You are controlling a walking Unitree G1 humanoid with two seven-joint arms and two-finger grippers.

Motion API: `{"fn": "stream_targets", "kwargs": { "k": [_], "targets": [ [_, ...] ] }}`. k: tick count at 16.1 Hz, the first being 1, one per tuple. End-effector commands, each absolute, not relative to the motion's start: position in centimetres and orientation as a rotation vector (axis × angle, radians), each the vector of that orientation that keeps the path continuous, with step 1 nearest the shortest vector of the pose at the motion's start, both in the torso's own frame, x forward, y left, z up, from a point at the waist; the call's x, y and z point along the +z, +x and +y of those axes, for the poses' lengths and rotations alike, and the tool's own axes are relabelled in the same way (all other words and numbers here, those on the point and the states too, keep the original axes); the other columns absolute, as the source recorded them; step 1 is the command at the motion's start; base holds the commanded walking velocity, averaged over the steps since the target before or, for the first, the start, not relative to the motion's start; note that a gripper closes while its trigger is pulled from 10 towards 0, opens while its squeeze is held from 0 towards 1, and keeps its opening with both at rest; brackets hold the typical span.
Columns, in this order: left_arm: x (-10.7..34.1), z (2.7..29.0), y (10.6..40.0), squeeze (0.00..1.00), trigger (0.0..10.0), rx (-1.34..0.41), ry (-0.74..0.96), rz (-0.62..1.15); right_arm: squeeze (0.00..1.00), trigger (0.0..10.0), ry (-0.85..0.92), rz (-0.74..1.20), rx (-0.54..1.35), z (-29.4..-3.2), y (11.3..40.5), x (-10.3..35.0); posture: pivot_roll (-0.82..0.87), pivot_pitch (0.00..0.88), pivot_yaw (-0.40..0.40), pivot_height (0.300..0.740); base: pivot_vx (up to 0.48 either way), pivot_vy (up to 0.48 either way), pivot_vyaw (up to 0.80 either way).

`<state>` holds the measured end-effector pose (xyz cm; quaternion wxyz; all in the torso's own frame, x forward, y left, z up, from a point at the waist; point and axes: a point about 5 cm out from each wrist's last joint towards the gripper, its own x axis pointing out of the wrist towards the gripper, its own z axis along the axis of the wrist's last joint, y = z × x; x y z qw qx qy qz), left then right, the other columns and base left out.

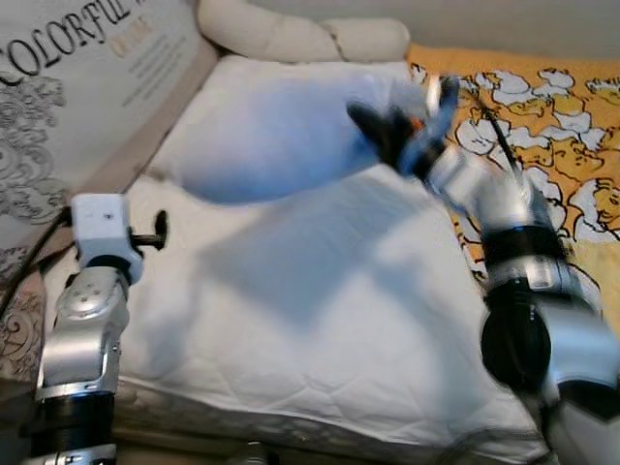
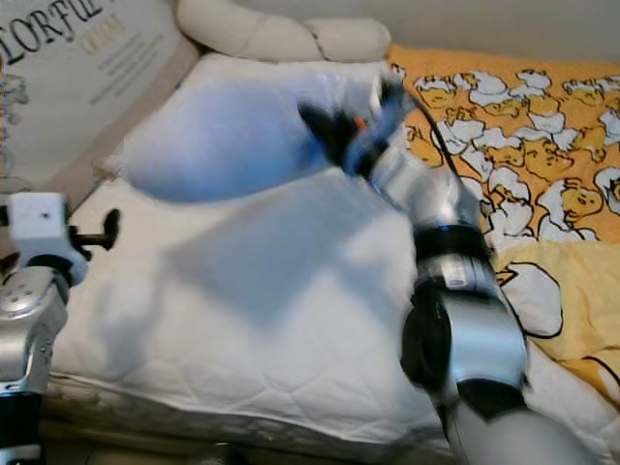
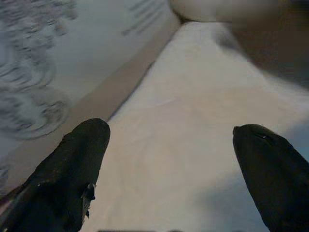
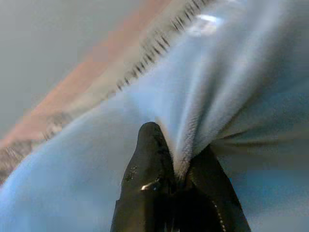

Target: Clean up the room

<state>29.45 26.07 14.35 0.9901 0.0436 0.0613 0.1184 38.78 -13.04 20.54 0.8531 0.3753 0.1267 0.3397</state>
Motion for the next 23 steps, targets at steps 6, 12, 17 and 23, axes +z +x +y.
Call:
{"fn": "stream_targets", "kwargs": {
  "k": [6,12,17,23],
  "targets": [
    [13.4,25.1,30.5,0.00,10.0,0.134,-0.028,0.160,0.00,0.0,0.704,0.652,0.253,-21.0,31.9,4.9,0.03,0.000,0.037,0.740,0.000,0.000,0.00],
    [13.0,16.5,36.8,1.00,10.0,-0.373,0.030,0.213,0.00,0.0,0.636,0.577,0.331,-20.7,32.1,5.9,-0.02,0.000,0.031,0.740,0.000,0.000,0.00],
    [10.9,13.6,37.7,1.00,10.0,-0.414,-0.003,0.335,0.00,0.0,0.623,0.571,0.407,-20.0,31.2,5.8,-0.07,0.000,0.043,0.740,0.000,0.000,0.00],
    [5.6,10.1,34.8,1.00,10.0,-0.499,0.060,0.540,0.00,0.0,0.639,0.554,0.511,-18.2,30.5,6.3,-0.09,0.000,0.049,0.740,0.000,0.000,0.00]
  ]
}}
